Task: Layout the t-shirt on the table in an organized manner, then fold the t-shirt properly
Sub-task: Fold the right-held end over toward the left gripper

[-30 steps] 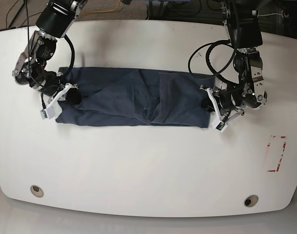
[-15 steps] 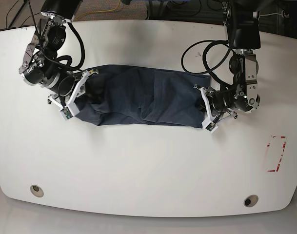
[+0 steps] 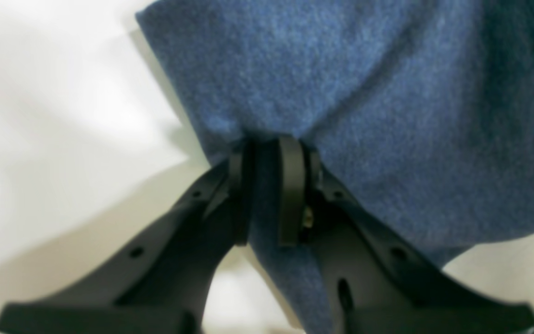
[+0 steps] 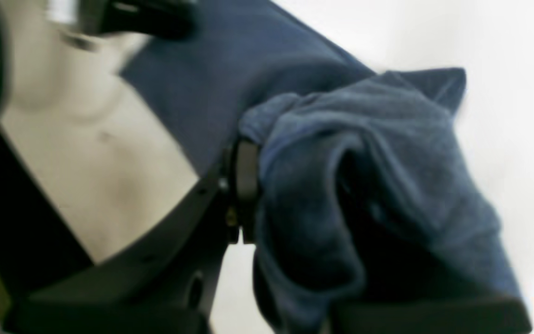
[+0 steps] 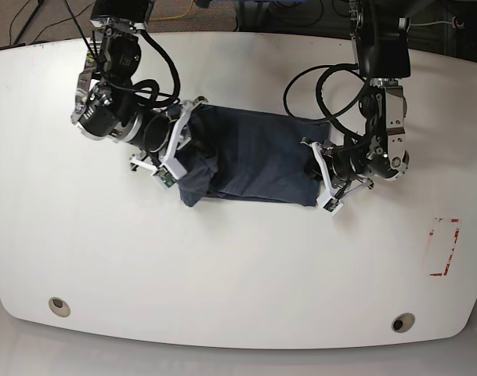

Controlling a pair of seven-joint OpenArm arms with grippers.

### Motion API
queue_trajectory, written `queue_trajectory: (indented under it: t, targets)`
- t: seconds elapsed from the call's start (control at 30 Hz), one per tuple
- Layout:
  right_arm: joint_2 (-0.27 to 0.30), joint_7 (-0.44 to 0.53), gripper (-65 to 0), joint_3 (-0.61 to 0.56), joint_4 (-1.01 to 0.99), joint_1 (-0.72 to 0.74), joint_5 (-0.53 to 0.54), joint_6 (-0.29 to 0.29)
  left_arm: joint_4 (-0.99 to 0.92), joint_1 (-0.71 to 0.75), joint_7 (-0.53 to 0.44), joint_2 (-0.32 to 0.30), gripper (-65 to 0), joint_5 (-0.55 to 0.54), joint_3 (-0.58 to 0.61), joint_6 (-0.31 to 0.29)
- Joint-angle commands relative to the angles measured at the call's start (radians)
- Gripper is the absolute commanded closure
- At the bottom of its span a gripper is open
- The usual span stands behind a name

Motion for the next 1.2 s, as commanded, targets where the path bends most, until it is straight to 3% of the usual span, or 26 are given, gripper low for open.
queue_trajectory:
  t: [0.0, 0.2, 0.47, 0.83, 1.07, 1.17]
  targets:
    - [-0.038, 0.028, -5.7, -0.011, 0.023, 0.019, 0.022, 0.002, -0.01, 0.01, 0.069, 0.009, -7.5, 0.038, 0.009, 0.003]
    - [-0.106, 0.026, -5.7, -0.043, 0.02, 0.064, 0.016, 0.002, -0.01, 0.015, 0.069, 0.021, -7.5, 0.04, 0.009, 0.005]
    - [-0.155, 0.026, -6.0, -0.051, 0.015, 0.093, 0.014, 0.002, -0.01, 0.018, 0.068, 0.022, -7.5, 0.04, 0.009, 0.005]
    - [-0.152, 0.032, -6.7, -0.078, -0.02, 0.108, 0.013, 0.002, -0.01, 0.018, 0.068, 0.03, -7.5, 0.04, 0.004, 0.005]
    - [-0.153, 0.032, -13.5, -0.08, -0.02, 0.108, 0.013, 0.002, -0.01, 0.018, 0.068, 0.035, -7.5, 0.04, 0.004, 0.005]
    - [-0.155, 0.032, -13.5, -0.08, -0.02, 0.108, 0.013, 0.002, -0.01, 0.018, 0.068, 0.036, -7.5, 0.038, 0.004, 0.005]
